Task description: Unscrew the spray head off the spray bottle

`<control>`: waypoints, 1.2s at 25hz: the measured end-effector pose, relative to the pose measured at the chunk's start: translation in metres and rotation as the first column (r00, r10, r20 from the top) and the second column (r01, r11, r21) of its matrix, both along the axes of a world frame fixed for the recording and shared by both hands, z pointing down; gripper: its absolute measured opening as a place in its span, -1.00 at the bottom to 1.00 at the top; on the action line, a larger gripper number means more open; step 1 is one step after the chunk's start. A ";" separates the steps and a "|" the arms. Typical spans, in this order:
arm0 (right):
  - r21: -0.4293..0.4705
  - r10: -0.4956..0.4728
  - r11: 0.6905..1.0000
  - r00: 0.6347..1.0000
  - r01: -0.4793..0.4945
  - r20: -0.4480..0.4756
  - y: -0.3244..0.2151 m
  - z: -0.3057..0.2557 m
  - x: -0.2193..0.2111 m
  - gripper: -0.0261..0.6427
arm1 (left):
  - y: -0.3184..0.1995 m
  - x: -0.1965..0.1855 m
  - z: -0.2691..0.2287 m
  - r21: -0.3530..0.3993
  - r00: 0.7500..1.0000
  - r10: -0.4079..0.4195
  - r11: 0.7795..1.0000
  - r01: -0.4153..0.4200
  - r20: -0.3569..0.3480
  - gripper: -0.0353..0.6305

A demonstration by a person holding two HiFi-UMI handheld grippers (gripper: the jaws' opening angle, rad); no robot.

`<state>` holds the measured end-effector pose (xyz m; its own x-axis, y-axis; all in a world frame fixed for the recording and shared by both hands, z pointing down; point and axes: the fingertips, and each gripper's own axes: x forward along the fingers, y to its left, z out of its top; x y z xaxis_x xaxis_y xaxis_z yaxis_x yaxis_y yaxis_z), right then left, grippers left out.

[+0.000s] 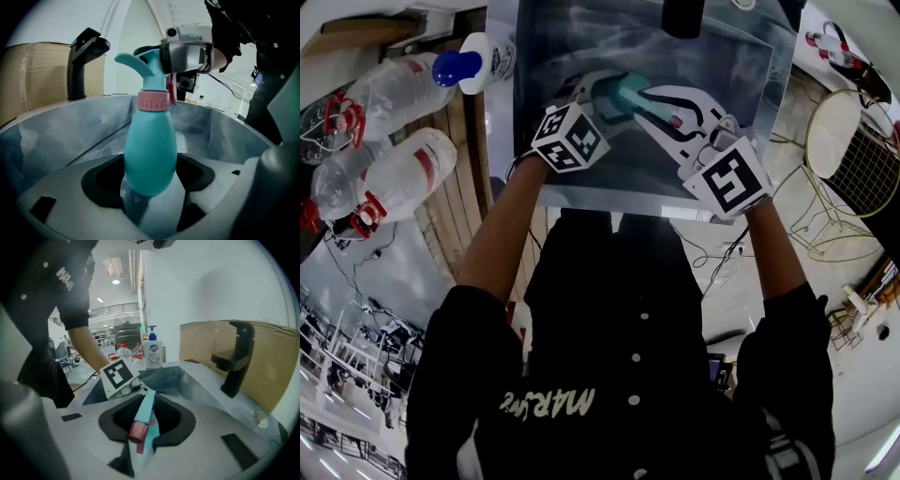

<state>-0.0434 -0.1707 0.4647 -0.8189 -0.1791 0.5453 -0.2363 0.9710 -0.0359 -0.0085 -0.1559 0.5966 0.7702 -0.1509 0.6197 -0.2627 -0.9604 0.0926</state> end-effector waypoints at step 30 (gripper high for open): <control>-0.107 0.680 0.731 0.732 -0.674 0.044 0.025 -0.028 0.051 -0.18 | 0.006 0.011 -0.002 -0.013 1.000 -0.005 1.000 0.005 -0.003 0.19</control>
